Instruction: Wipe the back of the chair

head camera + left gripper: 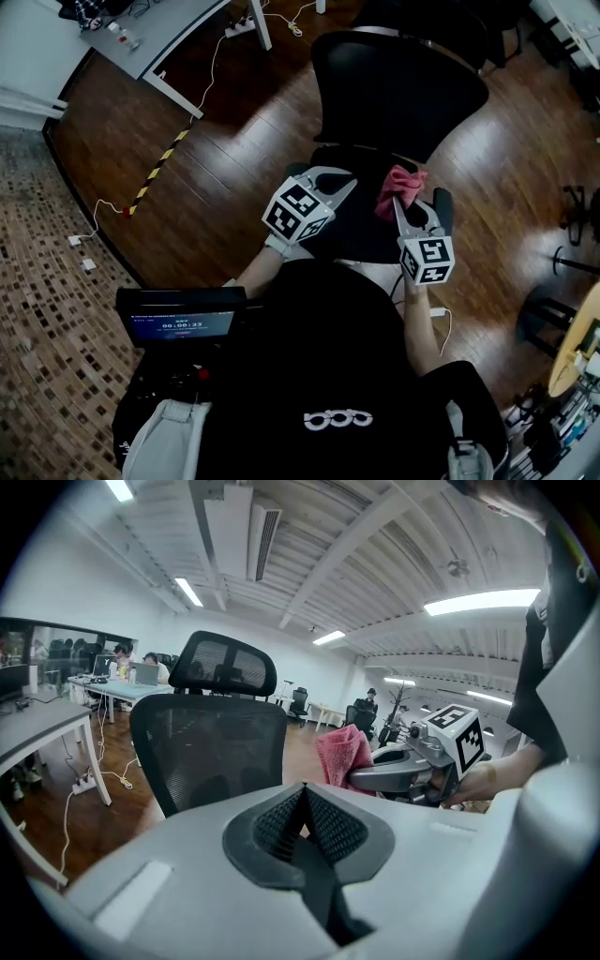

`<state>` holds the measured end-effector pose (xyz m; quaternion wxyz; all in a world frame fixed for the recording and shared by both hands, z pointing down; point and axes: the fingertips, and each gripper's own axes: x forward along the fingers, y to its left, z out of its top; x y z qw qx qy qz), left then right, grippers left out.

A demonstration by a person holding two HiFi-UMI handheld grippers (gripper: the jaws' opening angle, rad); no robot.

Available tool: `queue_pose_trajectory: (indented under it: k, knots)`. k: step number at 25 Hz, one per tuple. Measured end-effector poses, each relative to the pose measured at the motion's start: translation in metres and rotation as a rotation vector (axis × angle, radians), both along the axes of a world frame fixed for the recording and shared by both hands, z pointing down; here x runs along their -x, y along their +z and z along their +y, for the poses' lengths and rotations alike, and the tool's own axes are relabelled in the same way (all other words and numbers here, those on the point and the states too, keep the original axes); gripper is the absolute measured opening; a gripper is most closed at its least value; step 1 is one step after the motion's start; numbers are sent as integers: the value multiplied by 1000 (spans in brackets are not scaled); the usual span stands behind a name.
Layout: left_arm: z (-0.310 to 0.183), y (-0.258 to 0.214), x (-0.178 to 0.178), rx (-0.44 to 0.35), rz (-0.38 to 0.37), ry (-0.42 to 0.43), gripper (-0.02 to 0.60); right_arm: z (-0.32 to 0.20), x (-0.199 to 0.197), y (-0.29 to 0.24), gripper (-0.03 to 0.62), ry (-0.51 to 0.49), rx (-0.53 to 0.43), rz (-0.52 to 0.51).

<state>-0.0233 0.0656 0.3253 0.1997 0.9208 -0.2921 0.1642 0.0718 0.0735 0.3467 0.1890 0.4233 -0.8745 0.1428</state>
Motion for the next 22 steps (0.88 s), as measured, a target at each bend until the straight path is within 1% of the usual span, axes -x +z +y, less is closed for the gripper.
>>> queue_pose_trajectory:
  k: [4, 9, 22]
  knots:
    - [0, -1, -6, 2, 4, 9, -6, 1, -4, 0, 46, -1, 2, 19]
    - [-3, 2, -12, 7, 8, 22, -6, -2, -6, 2, 46, 20, 9, 18]
    - [-3, 4, -16, 15, 3, 38, -6, 0, 1, 5, 44, 0, 16, 16]
